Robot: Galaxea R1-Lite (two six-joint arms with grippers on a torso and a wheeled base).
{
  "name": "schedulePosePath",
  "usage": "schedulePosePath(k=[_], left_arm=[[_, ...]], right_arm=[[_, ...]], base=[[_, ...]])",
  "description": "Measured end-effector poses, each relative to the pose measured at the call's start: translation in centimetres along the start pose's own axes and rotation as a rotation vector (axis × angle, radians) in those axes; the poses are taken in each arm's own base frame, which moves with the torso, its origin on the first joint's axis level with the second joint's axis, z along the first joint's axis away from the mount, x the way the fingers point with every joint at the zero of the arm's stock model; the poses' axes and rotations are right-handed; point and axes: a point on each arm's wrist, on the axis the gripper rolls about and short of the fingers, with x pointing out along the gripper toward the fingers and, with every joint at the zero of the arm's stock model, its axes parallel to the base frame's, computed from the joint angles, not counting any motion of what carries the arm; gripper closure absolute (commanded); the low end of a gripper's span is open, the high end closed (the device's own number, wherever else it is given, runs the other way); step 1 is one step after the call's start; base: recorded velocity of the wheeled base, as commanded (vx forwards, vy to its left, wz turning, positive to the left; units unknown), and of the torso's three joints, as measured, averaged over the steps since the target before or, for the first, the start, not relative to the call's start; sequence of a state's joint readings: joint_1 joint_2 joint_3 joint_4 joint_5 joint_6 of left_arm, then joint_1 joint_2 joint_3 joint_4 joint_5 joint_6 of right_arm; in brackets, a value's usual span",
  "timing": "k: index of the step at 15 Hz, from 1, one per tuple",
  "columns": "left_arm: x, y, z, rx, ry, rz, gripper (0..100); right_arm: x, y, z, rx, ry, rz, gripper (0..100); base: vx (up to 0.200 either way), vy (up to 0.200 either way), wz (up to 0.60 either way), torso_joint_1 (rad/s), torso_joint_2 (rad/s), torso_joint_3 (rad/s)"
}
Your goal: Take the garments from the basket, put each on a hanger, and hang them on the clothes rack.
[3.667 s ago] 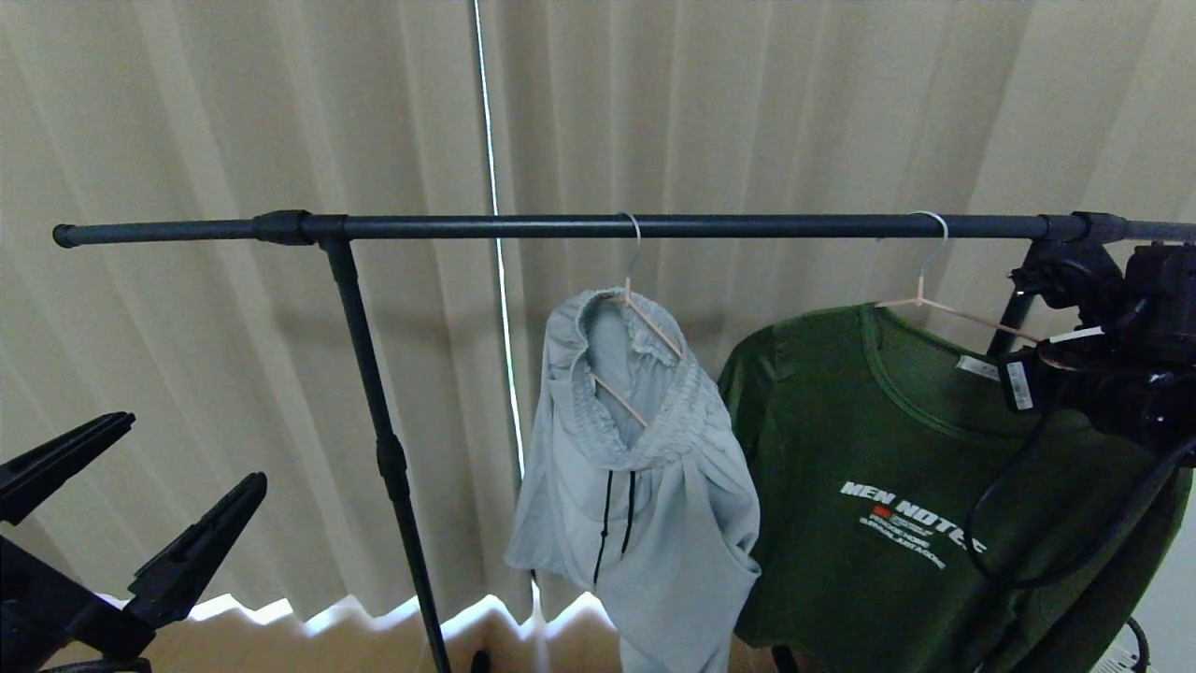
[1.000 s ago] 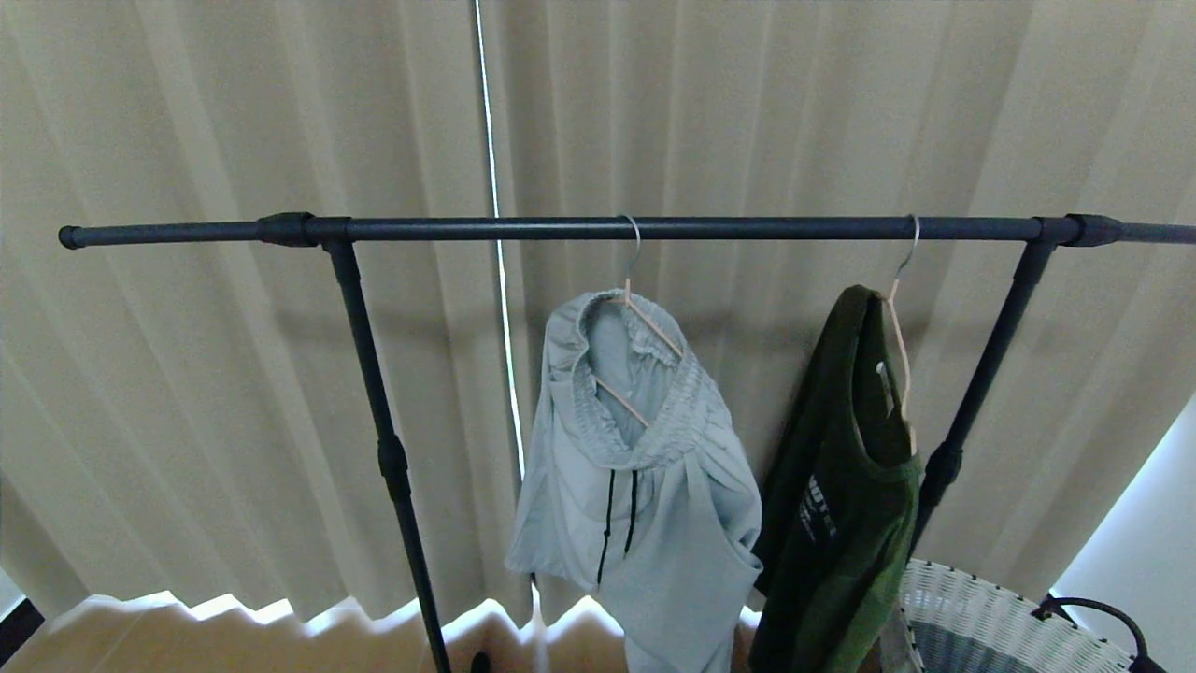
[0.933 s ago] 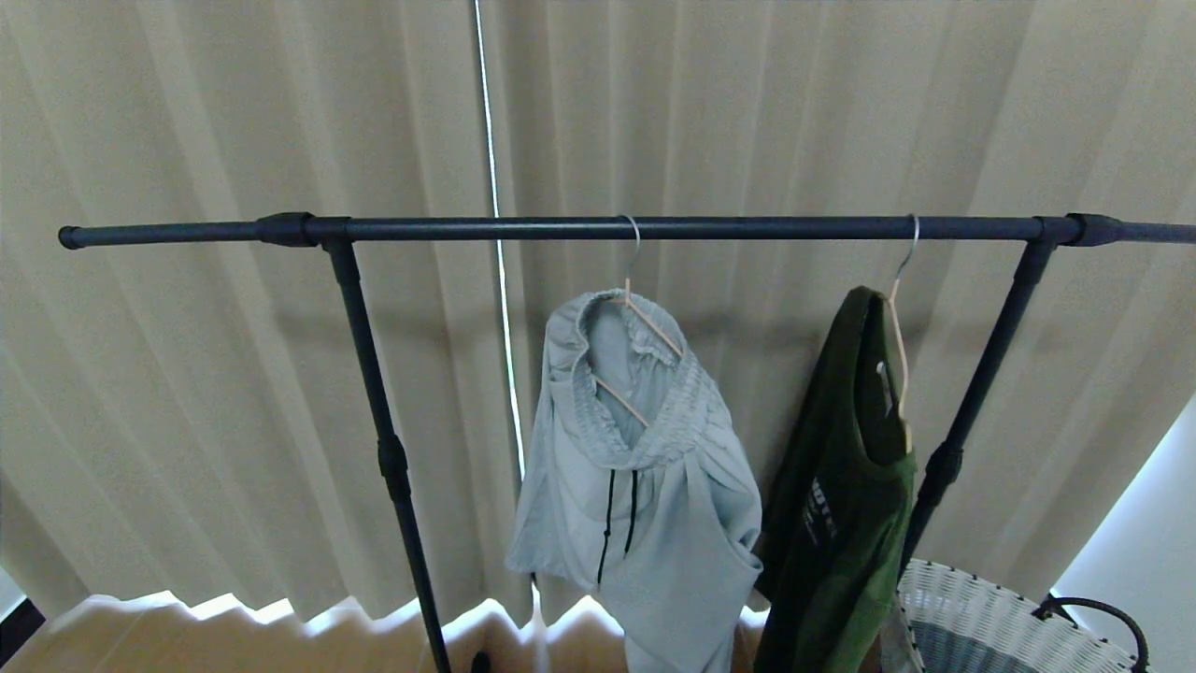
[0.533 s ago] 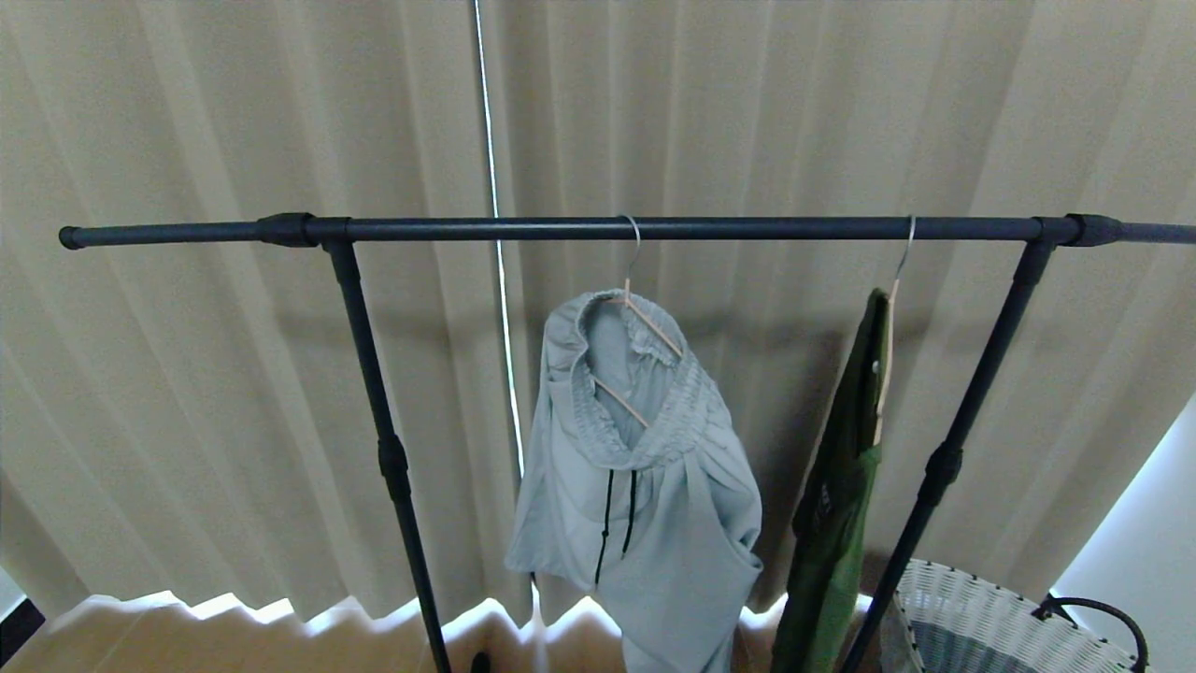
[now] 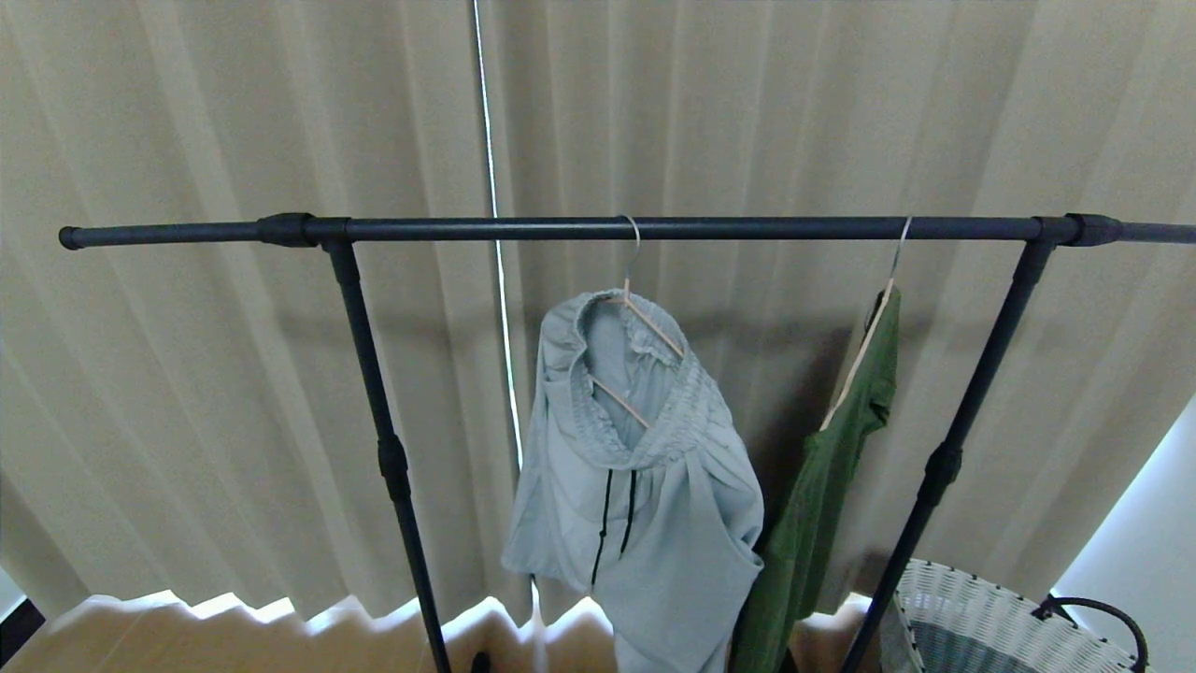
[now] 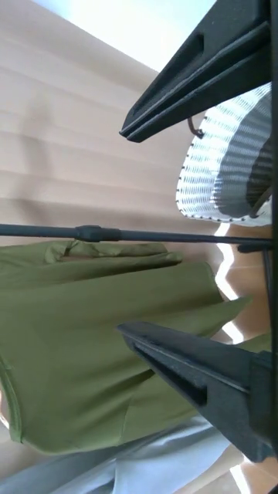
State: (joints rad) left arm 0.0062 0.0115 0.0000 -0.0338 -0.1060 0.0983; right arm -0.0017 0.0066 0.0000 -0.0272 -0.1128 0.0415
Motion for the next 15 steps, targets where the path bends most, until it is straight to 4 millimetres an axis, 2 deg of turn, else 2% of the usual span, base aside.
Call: schedulePosePath(k=[15], left_arm=[[-0.02,0.01,0.02,-0.001,-0.005,0.003,0]], right_arm=[[-0.04,0.02,-0.01,0.002,-0.005,0.007,0]], base=[[0.000,0.000,0.00,0.000,0.00,0.000]])
